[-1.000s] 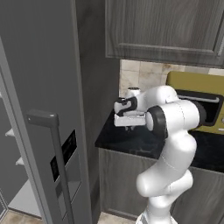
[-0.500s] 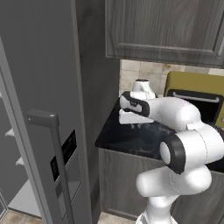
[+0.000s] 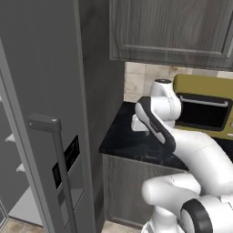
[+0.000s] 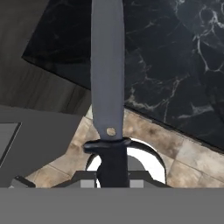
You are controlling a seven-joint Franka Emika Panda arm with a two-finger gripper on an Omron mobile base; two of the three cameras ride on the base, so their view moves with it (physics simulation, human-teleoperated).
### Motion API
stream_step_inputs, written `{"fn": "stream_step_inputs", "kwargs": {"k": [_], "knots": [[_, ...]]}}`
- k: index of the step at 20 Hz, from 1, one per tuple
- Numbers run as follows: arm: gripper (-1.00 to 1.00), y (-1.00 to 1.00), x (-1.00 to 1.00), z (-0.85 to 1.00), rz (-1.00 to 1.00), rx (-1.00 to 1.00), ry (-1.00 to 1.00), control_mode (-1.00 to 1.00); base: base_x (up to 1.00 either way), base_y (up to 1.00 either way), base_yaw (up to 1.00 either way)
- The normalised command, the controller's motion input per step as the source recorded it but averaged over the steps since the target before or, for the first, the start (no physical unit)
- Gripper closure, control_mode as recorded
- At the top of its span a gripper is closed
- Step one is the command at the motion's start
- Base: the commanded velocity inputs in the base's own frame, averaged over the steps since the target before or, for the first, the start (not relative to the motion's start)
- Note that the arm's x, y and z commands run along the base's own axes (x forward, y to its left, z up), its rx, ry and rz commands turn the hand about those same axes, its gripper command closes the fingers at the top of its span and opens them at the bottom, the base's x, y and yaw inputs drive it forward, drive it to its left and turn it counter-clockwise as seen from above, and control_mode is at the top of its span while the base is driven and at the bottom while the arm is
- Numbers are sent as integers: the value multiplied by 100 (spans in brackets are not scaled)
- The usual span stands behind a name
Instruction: Retrieve the butter from the fridge and place it on a plate on the dining table. Then retrieve the butter knife by the fridge and place it near the plate.
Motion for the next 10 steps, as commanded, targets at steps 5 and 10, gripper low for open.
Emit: {"fn": "stream_step_inputs", "kwargs": {"k": [5, 10], "knots": [[100, 0, -43, 46, -4, -4, -5, -100, 0, 0, 0], [100, 0, -20, 21, -2, -1, 1, -100, 0, 0, 0]]}}
